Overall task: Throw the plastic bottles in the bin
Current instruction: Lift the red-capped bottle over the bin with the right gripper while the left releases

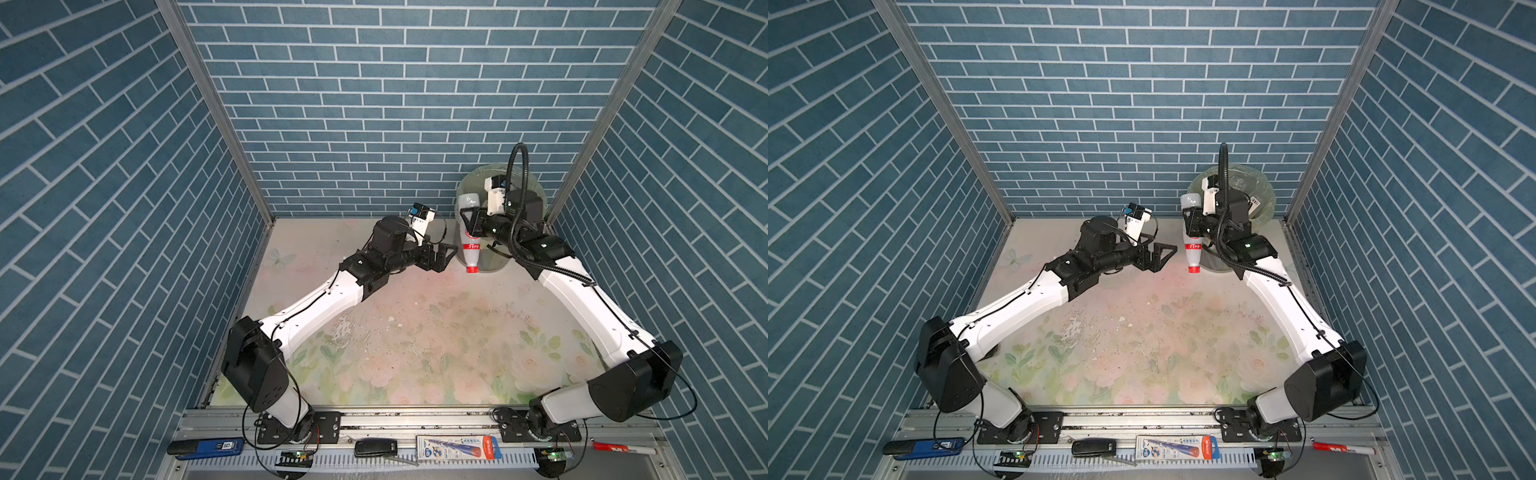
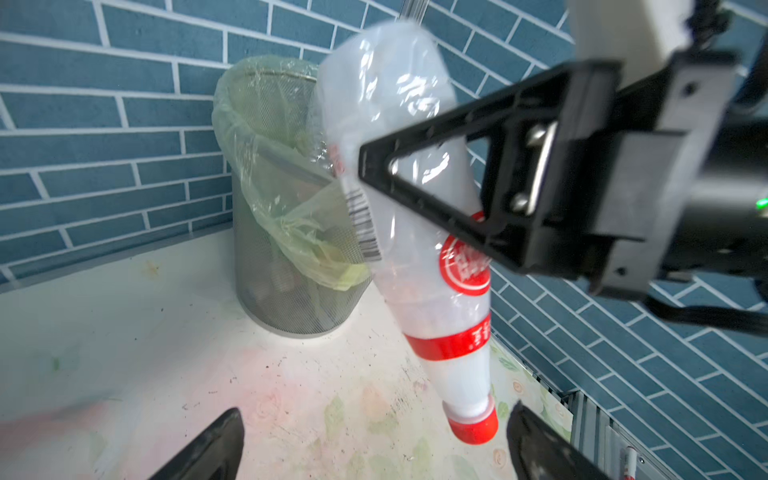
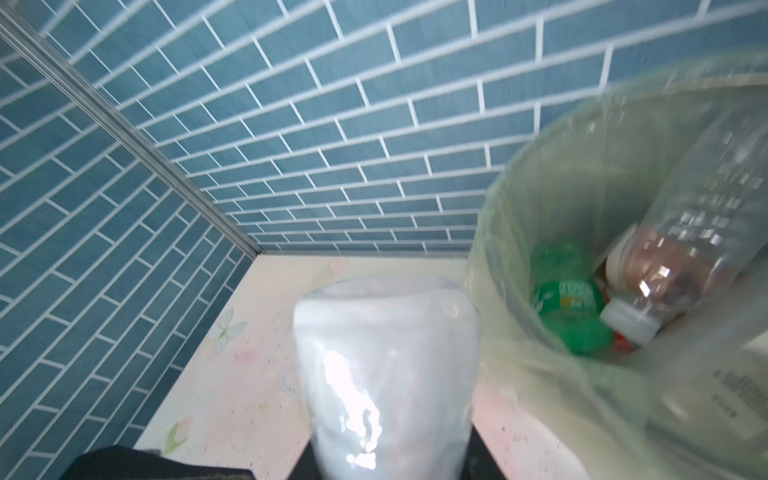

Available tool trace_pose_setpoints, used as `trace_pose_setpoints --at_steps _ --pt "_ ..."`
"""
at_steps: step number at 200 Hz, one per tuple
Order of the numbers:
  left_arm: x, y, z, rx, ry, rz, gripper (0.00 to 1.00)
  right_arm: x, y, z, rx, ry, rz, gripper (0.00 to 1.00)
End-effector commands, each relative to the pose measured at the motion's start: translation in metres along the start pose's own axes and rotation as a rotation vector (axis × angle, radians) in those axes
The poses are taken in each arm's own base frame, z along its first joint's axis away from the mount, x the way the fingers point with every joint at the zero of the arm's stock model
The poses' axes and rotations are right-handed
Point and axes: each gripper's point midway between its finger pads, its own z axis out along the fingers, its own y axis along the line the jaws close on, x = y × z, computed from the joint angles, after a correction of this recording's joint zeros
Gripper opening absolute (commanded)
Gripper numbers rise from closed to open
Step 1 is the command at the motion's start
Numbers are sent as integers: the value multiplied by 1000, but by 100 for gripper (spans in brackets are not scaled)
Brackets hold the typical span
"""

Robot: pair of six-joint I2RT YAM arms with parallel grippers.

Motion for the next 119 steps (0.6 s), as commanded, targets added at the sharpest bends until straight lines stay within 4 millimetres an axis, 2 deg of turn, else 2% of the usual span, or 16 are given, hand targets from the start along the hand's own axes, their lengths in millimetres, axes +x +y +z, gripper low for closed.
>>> trace_pose_setpoints --at_steps 1,23,50,67,94,119 --pt "-5 5 13 1 6 17 99 -46 -5 -19 69 -82 -141 35" --pt "-18 2 23 20 -19 7 99 -89 -22 -20 115 -155 -140 35" --pt "-27 3 33 25 -33 6 99 -134 -52 -17 197 -243 -119 34" --pt "-32 5 37 27 -37 3 99 -161 -65 -22 238 -306 -123 34" --pt "-39 9 38 24 -47 0 99 -211 -83 -43 308 -453 -110 33" --pt "-40 17 37 15 -48 -8 99 -251 -91 -62 336 -584 -106 33"
